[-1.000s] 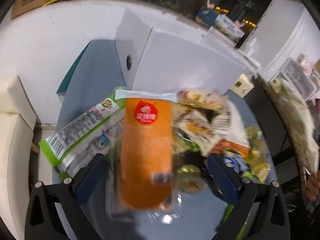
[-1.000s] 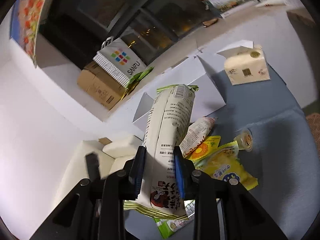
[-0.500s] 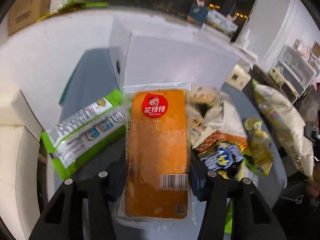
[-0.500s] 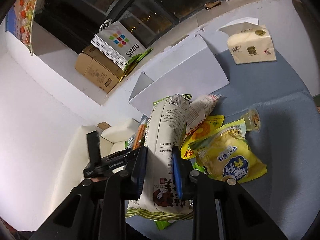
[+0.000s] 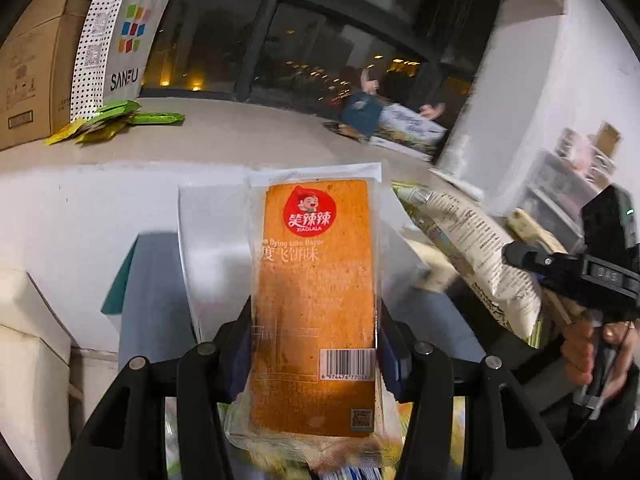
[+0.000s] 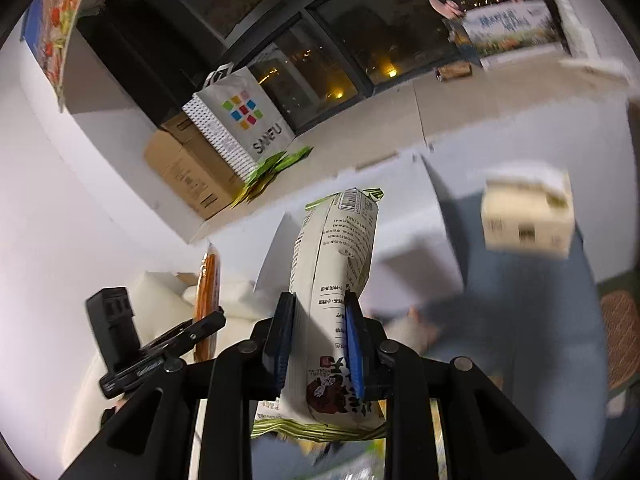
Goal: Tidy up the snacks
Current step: 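Carry both packs into the white box and open both grippers, then grasp the green-and-white bar pack with the left gripper while the right grasps a white bag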
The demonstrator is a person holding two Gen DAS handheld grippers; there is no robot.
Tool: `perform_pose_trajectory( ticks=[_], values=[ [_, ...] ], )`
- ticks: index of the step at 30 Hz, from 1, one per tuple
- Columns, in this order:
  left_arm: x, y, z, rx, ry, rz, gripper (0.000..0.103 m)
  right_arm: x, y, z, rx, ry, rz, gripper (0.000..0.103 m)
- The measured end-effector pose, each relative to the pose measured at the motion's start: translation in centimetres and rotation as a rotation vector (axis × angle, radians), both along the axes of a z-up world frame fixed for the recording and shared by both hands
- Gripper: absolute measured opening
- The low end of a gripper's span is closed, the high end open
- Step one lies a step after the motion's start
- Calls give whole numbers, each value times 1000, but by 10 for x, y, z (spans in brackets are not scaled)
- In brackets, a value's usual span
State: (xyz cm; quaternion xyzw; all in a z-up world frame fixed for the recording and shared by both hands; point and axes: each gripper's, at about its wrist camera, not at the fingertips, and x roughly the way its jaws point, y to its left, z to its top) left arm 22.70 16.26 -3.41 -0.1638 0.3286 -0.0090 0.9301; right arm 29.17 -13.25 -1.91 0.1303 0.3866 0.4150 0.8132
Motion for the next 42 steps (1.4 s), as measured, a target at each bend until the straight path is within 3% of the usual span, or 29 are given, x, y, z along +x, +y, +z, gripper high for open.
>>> perform_pose_trajectory(
  ticks=[4, 9, 11, 12, 13, 14, 15, 16, 17, 21, 28, 34, 37, 42],
  values=[
    [53, 24, -8, 5, 85, 44, 57, 52, 44, 17, -122, -41, -8, 25],
    [97, 33, -26, 39, 158, 66, 59, 105, 96, 9, -277, -59, 13, 24],
    [105, 34, -33, 53, 190, 87, 78, 119, 110, 0, -321, -62, 13, 24],
    [107, 36, -36, 65, 210, 109, 96, 123, 114, -4, -334, -51, 21, 25],
    [107, 40, -38, 67, 208, 128, 103, 129, 117, -8, -344, -36, 29, 27],
    [105, 42, -38, 54, 203, 133, 103, 134, 122, -13, -361, -21, 33, 43],
    [105, 45, -39, 40, 210, 133, 103, 136, 124, -16, -384, -17, 19, 81],
    [104, 46, -40, 38, 219, 136, 103, 135, 122, -17, -380, -27, 0, 96],
    [100, 46, -39, 49, 216, 137, 103, 134, 119, -15, -350, -44, -11, 103],
    [81, 46, -29, 28, 170, 142, 103, 122, 106, -7, -277, -50, -3, 103],
    [30, 36, 10, 18, 16, 134, 103, 80, 74, 33, -115, -171, 12, 103],
    [-41, 8, 39, 88, -123, 101, 103, 21, 35, 68, 31, -215, 66, 103],
    [-77, -10, 41, 90, -152, 44, 103, -14, 11, 66, 35, -240, 62, 103],
    [-134, -40, 33, 119, -168, -2, 103, -68, -33, 38, 83, -234, 43, 103]
  ],
)
